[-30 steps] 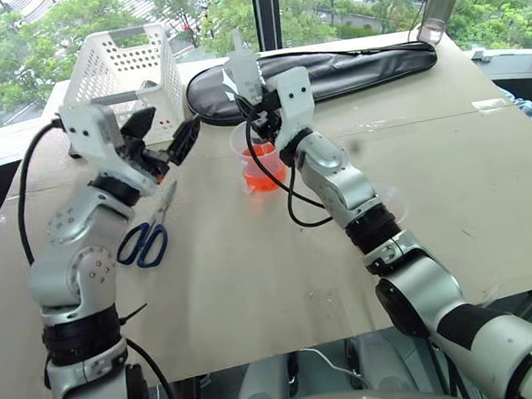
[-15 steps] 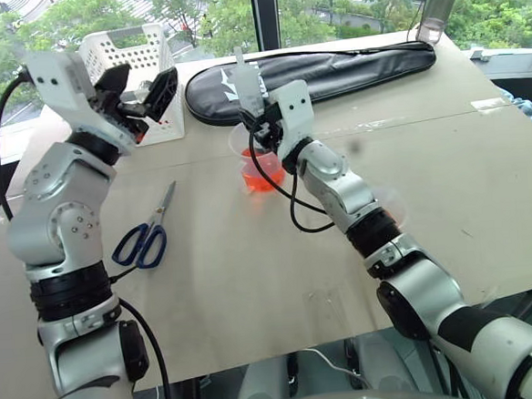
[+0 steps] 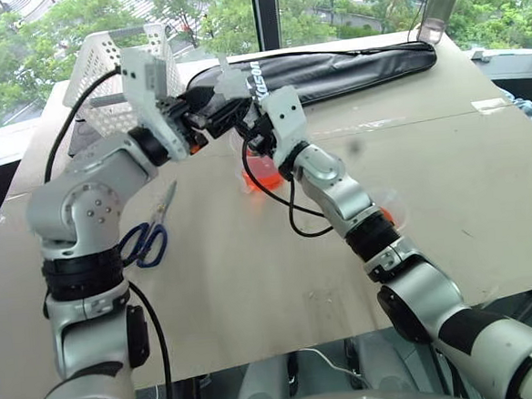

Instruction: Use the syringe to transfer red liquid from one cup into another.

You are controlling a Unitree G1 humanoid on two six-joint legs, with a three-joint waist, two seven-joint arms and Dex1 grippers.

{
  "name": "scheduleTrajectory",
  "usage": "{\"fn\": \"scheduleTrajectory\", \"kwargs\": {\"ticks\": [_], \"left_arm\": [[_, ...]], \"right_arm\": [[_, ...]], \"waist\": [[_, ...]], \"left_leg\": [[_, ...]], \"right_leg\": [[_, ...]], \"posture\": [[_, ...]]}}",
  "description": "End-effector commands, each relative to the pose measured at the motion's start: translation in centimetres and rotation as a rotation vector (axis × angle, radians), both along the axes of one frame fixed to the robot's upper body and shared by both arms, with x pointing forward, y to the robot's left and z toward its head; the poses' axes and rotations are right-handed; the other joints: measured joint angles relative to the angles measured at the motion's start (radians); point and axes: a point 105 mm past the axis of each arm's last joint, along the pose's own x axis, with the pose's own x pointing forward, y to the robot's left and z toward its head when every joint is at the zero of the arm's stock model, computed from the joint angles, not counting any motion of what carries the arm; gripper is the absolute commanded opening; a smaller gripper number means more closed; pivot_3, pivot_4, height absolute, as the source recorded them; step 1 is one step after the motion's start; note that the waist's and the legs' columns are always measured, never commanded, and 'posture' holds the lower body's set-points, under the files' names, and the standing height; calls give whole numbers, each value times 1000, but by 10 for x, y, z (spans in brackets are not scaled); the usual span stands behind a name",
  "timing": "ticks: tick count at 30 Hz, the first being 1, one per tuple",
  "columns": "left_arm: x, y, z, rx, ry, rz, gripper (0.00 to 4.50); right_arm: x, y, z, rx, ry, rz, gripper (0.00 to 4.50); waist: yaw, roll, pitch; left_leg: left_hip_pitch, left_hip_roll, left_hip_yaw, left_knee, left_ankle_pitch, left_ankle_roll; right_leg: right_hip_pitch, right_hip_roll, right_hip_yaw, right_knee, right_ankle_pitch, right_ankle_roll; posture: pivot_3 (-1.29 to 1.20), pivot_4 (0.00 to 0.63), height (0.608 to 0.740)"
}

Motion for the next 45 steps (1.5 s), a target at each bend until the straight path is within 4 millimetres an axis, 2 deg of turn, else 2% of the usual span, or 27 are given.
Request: {"fn": "scheduleTrajectory", "kwargs": {"ticks": [1, 2, 5, 10, 12, 13, 14, 15, 20, 22, 24, 27, 28, 31, 32, 45], "left_arm": [[2, -1, 8, 18, -24, 8, 4500], [3, -2, 8, 22, -26, 9, 4500], [7, -2, 9, 28, -25, 13, 3779], [13, -3, 9, 23, -30, 16, 1283], [14, -3, 8, 20, -30, 11, 714], [14, -4, 8, 18, -32, 6, 56], [14, -4, 8, 16, -36, 2, 0], [14, -5, 8, 15, -38, -2, 0], [14, -5, 6, 7, -43, -22, 0], [12, -5, 4, -3, -27, -43, 0], [10, -5, 1, -3, -9, -61, 0], [10, 1, 0, -7, -10, -39, 853], [9, 3, -1, -2, -14, -35, 1215], [9, 5, -2, 7, -16, -30, 2854], [9, 5, -2, 7, -18, -27, 3239], [6, 3, -9, 23, -11, -38, 3239]], "right_arm": [[-23, 23, 14, 98, -32, 78, 1496], [-23, 23, 14, 99, -34, 77, 1496], [-23, 23, 16, 102, -44, 76, 1495], [-26, 23, 17, 97, -64, 86, 1493], [-27, 24, 17, 92, -68, 89, 1493], [-28, 24, 17, 89, -64, 95, 1492], [-29, 26, 15, 81, -52, 123, 1492], [-29, 26, 14, 70, -52, 131, 1492], [-26, 21, 14, 46, -53, 125, 3883], [-24, 19, 15, 48, -54, 115, 4480], [-22, 18, 16, 52, -54, 106, 4480], [-20, 18, 17, 54, -56, 102, 4500], [-20, 17, 17, 55, -58, 98, 4500], [-19, 17, 19, 57, -62, 93, 4500], [-19, 17, 19, 55, -65, 93, 4500], [-17, 17, 21, 53, -73, 90, 4500]], "waist": [[-1, 0, 0], [-1, 0, 0], [0, 0, 0], [2, 0, 0], [2, 0, 0], [1, 0, 0], [1, 0, 0], [0, 0, 0], [0, 0, 0], [0, 0, 0], [0, 0, 0], [0, 0, 0], [0, 0, 0], [0, 0, 0], [0, 0, 0], [0, 0, 0]], "left_leg": [[0, 0, 0, 0, 0, 0], [0, 0, 0, 0, 0, 0], [0, 0, 0, 0, 0, 0], [0, 0, 0, 0, 0, -1], [0, 0, 0, 0, 0, -1], [0, 0, 0, 0, 0, -1], [0, 0, 0, 0, 0, -1], [0, 0, 0, 0, 0, -1], [0, 0, 0, 0, 0, -1], [0, 0, 0, 0, 0, -1], [0, 0, 0, 0, 0, -1], [0, 0, 0, 0, 0, -1], [0, 0, 0, 0, 0, -1], [0, 0, 0, 0, 0, -1], [0, 0, 0, 0, 0, -1], [0, 0, 0, 0, 0, -1]], "right_leg": [[0, 0, 1, 0, 0, 0], [0, 0, 1, 0, 0, 0], [0, 0, 1, 0, 0, 0], [0, 0, 1, 0, 0, 0], [0, 0, 1, 0, 0, 0], [0, 0, 1, 0, 0, 0], [0, 0, 1, 0, 0, 0], [0, 0, 1, 0, 0, 0], [0, 0, 1, 0, 0, 0], [0, 0, 1, 0, 0, 0], [0, 0, 1, 0, 0, 0], [0, 0, 1, 0, 0, 0], [0, 0, 1, 0, 0, 0], [0, 0, 1, 0, 0, 0], [0, 0, 1, 0, 0, 0], [0, 0, 1, 0, 0, 0]], "posture": [[0, 150, 724], [0, 150, 724], [0, 150, 724], [0, 150, 724], [0, 150, 724], [0, 150, 724], [0, 150, 724], [0, 150, 724], [0, 150, 724], [0, 150, 724], [0, 150, 724], [0, 150, 724], [0, 150, 724], [0, 150, 724], [0, 150, 724], [0, 150, 724]]}}
